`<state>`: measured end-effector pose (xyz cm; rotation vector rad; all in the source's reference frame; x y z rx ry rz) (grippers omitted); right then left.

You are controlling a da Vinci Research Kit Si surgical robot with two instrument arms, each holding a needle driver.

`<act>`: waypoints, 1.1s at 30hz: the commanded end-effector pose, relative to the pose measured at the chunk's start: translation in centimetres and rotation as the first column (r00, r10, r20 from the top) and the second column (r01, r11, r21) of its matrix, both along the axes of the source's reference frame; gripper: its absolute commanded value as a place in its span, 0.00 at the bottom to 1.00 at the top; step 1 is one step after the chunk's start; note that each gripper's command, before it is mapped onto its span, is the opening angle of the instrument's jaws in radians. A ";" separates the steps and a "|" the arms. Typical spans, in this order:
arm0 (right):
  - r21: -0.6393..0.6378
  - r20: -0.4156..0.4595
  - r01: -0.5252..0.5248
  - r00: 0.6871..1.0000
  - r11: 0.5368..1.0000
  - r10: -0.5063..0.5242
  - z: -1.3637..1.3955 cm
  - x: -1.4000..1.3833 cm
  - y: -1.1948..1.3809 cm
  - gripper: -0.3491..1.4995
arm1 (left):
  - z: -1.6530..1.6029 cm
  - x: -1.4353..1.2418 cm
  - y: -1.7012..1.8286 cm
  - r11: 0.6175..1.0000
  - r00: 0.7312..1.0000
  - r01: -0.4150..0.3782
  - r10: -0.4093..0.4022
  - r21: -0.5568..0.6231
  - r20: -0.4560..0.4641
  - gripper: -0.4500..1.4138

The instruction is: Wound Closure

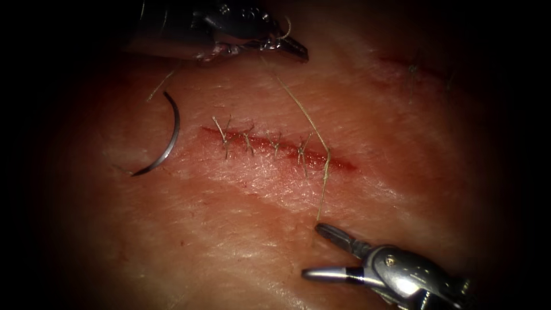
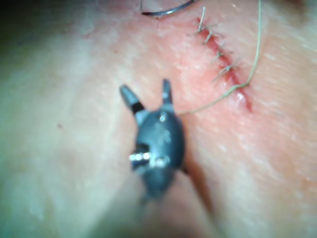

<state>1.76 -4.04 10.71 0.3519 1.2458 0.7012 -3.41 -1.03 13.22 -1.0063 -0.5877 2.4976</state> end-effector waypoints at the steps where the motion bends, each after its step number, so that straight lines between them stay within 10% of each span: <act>1: -0.015 0.003 -0.004 1.000 1.000 0.004 0.17 0.25 0.17 0.64 | 0.04 -0.03 0.01 1.000 1.000 0.004 -0.004 -0.013 -0.011 0.00; 20: -0.080 0.064 -0.018 0.998 0.997 0.023 1.02 0.96 1.05 0.54 | -0.27 0.41 -0.26 0.998 0.991 -0.042 0.035 -0.049 -0.128 0.00; 33: -0.137 0.088 -0.149 0.983 0.979 0.162 1.38 0.99 1.42 0.40 | -0.54 0.24 -0.94 0.994 0.996 0.090 -0.089 -0.065 0.023 0.00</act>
